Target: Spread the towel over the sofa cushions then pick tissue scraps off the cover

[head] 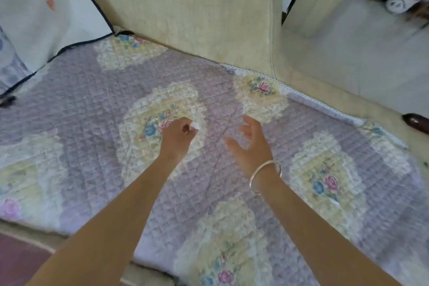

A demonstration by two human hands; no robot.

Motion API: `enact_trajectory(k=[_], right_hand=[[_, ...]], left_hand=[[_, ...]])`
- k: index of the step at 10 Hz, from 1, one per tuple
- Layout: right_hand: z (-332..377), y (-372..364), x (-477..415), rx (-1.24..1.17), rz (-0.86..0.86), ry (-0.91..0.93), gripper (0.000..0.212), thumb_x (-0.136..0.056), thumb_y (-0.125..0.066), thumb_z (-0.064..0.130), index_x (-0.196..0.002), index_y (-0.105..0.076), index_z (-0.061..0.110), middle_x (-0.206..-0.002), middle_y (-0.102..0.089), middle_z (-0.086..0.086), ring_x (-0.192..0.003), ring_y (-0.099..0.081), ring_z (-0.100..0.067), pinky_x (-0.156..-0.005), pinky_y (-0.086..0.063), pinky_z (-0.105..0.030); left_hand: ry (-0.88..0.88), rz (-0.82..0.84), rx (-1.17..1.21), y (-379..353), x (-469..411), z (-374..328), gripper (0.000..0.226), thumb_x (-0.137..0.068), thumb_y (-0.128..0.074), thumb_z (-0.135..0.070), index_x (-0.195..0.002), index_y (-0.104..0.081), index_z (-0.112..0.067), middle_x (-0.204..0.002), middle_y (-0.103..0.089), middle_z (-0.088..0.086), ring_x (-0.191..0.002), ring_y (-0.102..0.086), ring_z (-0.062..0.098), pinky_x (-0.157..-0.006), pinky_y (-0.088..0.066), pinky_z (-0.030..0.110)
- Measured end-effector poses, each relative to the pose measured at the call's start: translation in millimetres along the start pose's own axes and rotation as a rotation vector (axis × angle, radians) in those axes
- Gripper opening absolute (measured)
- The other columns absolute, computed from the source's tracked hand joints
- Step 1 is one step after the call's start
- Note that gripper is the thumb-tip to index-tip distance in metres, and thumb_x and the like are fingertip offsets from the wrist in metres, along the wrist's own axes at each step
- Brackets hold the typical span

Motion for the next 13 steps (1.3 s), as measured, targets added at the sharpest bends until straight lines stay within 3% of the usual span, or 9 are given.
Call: enact_trajectory(k=[1, 2, 5, 6, 8, 9, 10, 11, 13], right_hand=[[-24, 38, 49, -0.003, -0.052, -0.022, 0.061, -0.087, -0.061, 0.023, -0.139, -0.03, 0.025, -0.135, -0.047, 0.0, -0.125, -0.043, -0.014, -0.089, -0.034, -0.023], [-58, 73, 112, -0.013, -0.099, -0.05, 0.06, -0.088, -0.06, 0.022, -0.14, -0.03, 0.024, -0.136, -0.046, 0.0, -0.114, -0.046, -0.01, -0.081, -0.037, -0.014], [-170, 150, 286, 0.043, -0.21, -0.224, 0.064, -0.087, -0.062, 0.023, -0.142, -0.028, 0.021, -0.135, -0.047, -0.005, -0.128, -0.041, -0.021, -0.106, -0.033, -0.032], [-199, 153, 320, 0.035, -0.226, -0.296, 0.063, -0.087, -0.062, 0.024, -0.141, -0.029, 0.019, -0.134, -0.047, -0.005, -0.128, -0.041, -0.021, -0.104, -0.034, -0.032], [-283, 128, 380, -0.022, -0.251, -0.458, 0.062, -0.087, -0.061, 0.023, -0.14, -0.029, 0.02, -0.136, -0.046, -0.004, -0.128, -0.041, -0.023, -0.107, -0.035, -0.037], [-319, 117, 400, -0.027, -0.235, -0.519, 0.064, -0.088, -0.06, 0.025, -0.142, -0.027, 0.018, -0.143, -0.041, -0.007, -0.133, -0.038, -0.025, -0.112, -0.033, -0.039], [-341, 112, 415, -0.039, -0.253, -0.538, 0.062, -0.088, -0.061, 0.021, -0.141, -0.03, 0.017, -0.137, -0.046, -0.008, -0.129, -0.042, -0.022, -0.104, -0.033, -0.027], [-353, 110, 427, -0.022, -0.254, -0.537, 0.06, -0.087, -0.061, 0.02, -0.139, -0.032, 0.015, -0.134, -0.049, -0.008, -0.127, -0.043, -0.021, -0.101, -0.032, -0.024], [-344, 112, 426, -0.013, -0.246, -0.481, 0.061, -0.089, -0.059, 0.022, -0.141, -0.03, 0.016, -0.137, -0.046, -0.008, -0.129, -0.041, -0.023, -0.107, -0.033, -0.033]], left_hand=[[-0.045, 0.133, -0.011, -37, 56, -22, 0.021, -0.09, -0.055, -0.012, -0.107, -0.06, -0.001, -0.107, -0.063, 0.015, -0.097, -0.058, 0.025, -0.073, -0.034, 0.018], [-0.084, 0.224, 0.005, -84, 135, -29, 0.018, -0.09, -0.055, -0.011, -0.104, -0.062, -0.002, -0.107, -0.064, 0.015, -0.092, -0.057, 0.024, -0.064, -0.03, 0.014], [-0.034, 0.465, -0.018, -206, 358, 3, 0.015, -0.088, -0.055, -0.011, -0.098, -0.062, -0.002, -0.091, -0.065, 0.013, -0.082, -0.058, 0.025, -0.056, -0.027, 0.017], [-0.027, 0.607, -0.052, -228, 411, 30, 0.006, -0.09, -0.052, -0.013, -0.088, -0.057, -0.01, -0.077, -0.053, 0.002, -0.076, -0.05, 0.017, -0.054, -0.028, 0.021], [0.036, 0.733, -0.218, -273, 484, 114, 0.039, -0.096, -0.038, -0.03, -0.102, -0.061, 0.001, -0.096, -0.063, 0.021, -0.091, -0.058, 0.033, -0.076, -0.041, 0.036], [0.027, 0.79, -0.344, -294, 507, 155, 0.032, -0.098, -0.04, -0.023, -0.109, -0.059, -0.001, -0.11, -0.063, 0.019, -0.101, -0.058, 0.03, -0.079, -0.04, 0.031], [0.024, 0.843, -0.454, -310, 520, 184, 0.028, -0.094, -0.046, -0.016, -0.118, -0.055, -0.004, -0.12, -0.059, 0.017, -0.111, -0.055, 0.029, -0.09, -0.041, 0.033], [0.063, 1.015, -0.555, -320, 534, 203, 0.037, -0.089, -0.055, -0.023, -0.12, -0.051, -0.005, -0.117, -0.061, 0.019, -0.11, -0.056, 0.033, -0.091, -0.045, 0.039], [0.131, 1.093, -0.562, -313, 546, 211, 0.042, -0.084, -0.061, -0.025, -0.119, -0.049, -0.006, -0.12, -0.06, 0.013, -0.11, -0.056, 0.029, -0.089, -0.046, 0.034]])
Point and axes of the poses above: each hand's wrist, its own x-axis away from the middle knuckle, its own y-axis out of the back of the hand, z = x × y, the point moved 1 cm from there along -x, towards the middle knuckle
